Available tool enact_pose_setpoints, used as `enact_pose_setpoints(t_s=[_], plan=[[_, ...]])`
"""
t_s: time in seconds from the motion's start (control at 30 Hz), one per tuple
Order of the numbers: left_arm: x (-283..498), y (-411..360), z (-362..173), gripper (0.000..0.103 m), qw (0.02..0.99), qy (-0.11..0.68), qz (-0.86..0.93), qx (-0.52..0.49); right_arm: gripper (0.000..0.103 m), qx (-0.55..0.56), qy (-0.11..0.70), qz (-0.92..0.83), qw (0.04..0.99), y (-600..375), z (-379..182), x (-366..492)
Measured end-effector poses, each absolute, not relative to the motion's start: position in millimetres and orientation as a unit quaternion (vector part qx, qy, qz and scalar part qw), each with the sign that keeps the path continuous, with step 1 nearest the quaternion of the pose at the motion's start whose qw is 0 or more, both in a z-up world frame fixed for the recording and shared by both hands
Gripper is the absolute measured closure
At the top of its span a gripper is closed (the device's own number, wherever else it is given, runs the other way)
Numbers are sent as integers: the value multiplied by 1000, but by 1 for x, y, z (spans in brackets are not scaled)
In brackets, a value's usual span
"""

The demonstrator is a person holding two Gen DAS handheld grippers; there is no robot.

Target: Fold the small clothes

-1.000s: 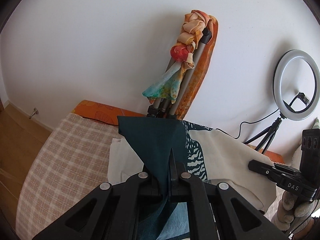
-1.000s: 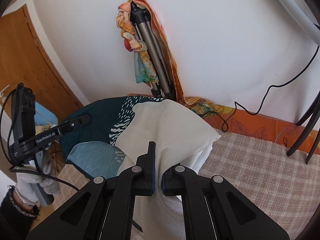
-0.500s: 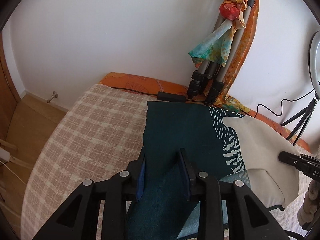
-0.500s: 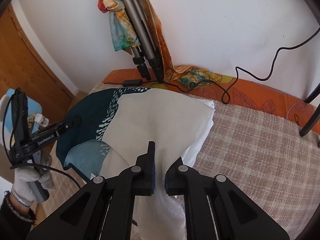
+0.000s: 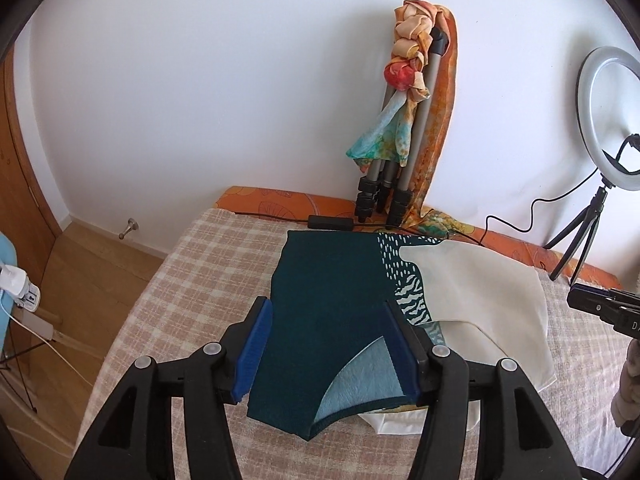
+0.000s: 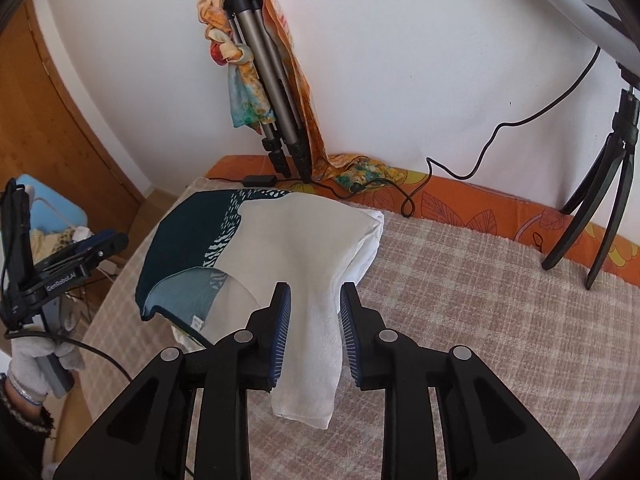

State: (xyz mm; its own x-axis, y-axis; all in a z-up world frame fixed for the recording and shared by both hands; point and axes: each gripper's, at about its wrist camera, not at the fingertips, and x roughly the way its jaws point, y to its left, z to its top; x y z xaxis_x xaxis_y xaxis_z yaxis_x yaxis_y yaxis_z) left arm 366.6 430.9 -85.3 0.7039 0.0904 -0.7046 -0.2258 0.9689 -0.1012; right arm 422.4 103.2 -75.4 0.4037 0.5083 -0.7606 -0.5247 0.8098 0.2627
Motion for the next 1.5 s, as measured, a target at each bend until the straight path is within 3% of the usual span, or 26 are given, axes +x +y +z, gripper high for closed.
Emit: enact_pose_setpoints(t_s=[0.17,0.27,0.9,1.0,1.17,1.23,1.5], plan=[[345,401,-62,28,926,363,75,-80,78,-17,431,313,846,86,-50,400],[327,382,-49,20,930,352,67,-77,69,-18,420,319,850,72,-35,383],[205,278,-8,10,944,316,50,-86,64,-34,368,315,874,-6,14,268],[179,263,-4,6,946,307,49,-94,50,-37,355,312,880,-19,20,246],[142,235,-2,2,949,303,55,-74,40,-36,339,315,886,-39,26,211],[125,223,-1,0,952,292,63,-65,26,-32,332,313,889,-46,27,199],[81,193,2,0,957,269,82,-63,21,-56,317,288,902,-62,18,155]])
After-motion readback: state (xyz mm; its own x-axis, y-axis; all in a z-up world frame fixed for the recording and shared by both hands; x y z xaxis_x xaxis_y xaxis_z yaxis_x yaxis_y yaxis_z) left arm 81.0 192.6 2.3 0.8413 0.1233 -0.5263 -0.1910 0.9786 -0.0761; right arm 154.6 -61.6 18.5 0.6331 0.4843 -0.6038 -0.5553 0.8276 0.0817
